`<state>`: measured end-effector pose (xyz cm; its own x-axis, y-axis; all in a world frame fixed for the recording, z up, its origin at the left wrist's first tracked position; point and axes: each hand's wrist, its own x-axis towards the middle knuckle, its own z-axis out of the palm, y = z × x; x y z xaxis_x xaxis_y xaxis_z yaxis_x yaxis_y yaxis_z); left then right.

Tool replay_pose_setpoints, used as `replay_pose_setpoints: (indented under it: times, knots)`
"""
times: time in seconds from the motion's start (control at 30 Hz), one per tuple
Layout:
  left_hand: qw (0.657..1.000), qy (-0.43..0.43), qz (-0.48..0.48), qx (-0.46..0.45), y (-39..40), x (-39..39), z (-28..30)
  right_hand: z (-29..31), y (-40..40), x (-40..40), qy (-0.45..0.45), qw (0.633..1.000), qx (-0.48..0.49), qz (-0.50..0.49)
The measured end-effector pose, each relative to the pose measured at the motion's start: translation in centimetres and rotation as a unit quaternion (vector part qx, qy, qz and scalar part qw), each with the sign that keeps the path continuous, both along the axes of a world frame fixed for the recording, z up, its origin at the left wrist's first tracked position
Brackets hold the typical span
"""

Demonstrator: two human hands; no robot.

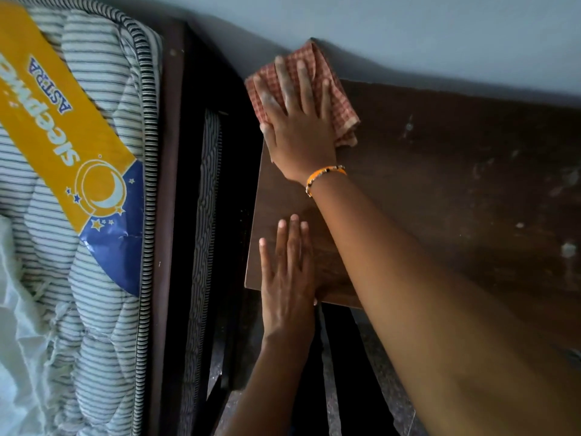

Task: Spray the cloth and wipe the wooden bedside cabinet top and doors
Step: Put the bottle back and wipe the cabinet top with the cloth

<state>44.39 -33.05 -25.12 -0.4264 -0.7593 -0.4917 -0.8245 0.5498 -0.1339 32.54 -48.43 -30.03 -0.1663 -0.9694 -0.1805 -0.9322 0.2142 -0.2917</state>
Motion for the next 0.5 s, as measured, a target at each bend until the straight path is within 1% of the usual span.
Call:
replay_pose_setpoints:
  times: [0.17,0.23,0.37,0.5]
  knots:
    - [1.0,0.009,-0.024,0.018,0.5,-0.4,0.1,-0.2,0.5,-1.5,-0.013,1.0,-0.017,0.019]
    - [0.999,0.0,-0.026,0.024,0.5,-0.6,0.2,-0.2,2.1,-3.0,-0.007,1.0,-0.024,0.003]
    - [0.999,-0.023,-0.019,0.033,0.0,-1.0,0.4,-0.3,7.1,-7.8,0.028,0.995,-0.012,-0.097]
    - [0.998,-0.023,-0.033,0.046,-0.2,-1.1,0.9,-0.3,12.3,-13.0,0.058,0.976,0.012,-0.211]
